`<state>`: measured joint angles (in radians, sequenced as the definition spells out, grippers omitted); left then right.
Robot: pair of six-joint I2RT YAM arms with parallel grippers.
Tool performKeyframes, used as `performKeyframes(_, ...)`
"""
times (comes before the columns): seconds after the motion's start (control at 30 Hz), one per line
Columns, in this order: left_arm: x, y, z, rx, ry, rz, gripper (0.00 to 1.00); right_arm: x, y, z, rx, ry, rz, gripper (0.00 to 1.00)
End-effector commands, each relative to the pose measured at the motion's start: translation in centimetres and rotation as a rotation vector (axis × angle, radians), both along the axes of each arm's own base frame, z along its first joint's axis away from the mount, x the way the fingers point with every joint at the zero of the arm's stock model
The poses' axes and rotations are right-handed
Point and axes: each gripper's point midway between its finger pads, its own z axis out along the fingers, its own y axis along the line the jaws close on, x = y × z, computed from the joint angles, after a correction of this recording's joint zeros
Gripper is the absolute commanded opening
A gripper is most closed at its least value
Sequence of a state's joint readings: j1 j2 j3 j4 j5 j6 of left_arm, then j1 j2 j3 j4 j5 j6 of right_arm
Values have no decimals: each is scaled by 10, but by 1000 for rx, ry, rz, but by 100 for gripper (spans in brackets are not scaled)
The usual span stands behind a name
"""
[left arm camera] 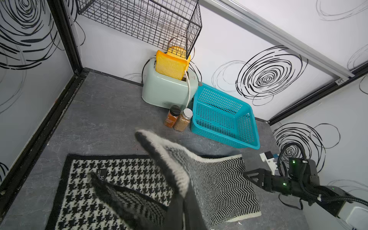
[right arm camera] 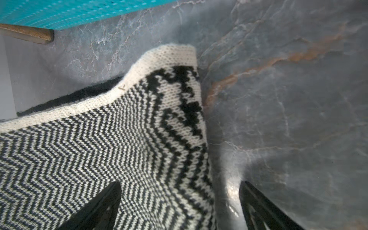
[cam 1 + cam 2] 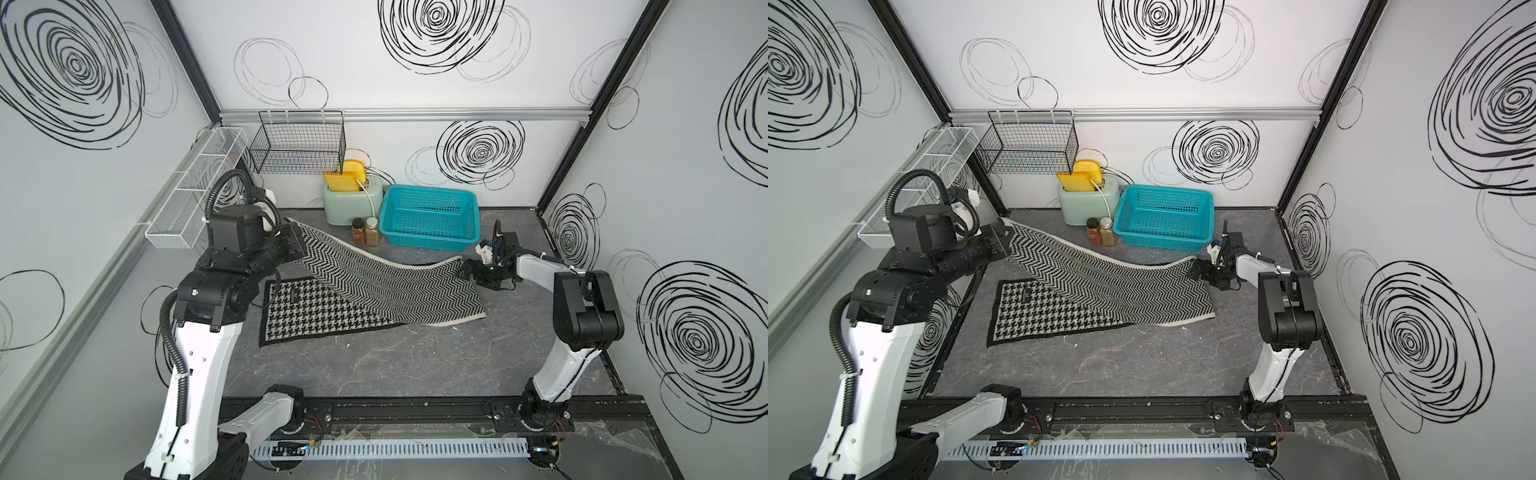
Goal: Roll up the scarf and place it into the basket
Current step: Flatten out the scarf at the center of the board.
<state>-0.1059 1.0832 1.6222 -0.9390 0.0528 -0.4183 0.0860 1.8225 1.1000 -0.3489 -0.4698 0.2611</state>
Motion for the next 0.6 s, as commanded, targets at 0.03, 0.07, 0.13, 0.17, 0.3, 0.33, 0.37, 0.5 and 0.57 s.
performKeyframes(0.03,8,-1,3,-11,-28,-5,0,-2,6,-12,-2,16,22,92)
performKeyframes(0.07,9,0,3,-11,-27,-4,0,-2,7,-13,1,17,25,90)
performKeyframes(0.13,10,0,2,-11,-23,-1,0,-4,12,-13,6,15,35,84)
performKeyframes(0.17,11,1,2,-12,-23,2,0,-4,14,-13,11,16,41,80)
performKeyframes(0.3,16,3,0,-14,-10,5,0,-8,21,-12,23,15,50,53)
performKeyframes(0.33,17,3,-2,-13,-1,5,0,-8,21,-11,27,13,46,44)
performKeyframes(0.37,18,3,-6,-13,9,7,0,-9,19,-7,29,8,33,30)
performKeyframes(0.5,19,5,-23,-4,57,22,0,-8,-9,29,8,-71,-79,0)
performKeyframes(0.57,18,7,-35,2,83,28,0,-12,-35,53,2,-123,-168,0)
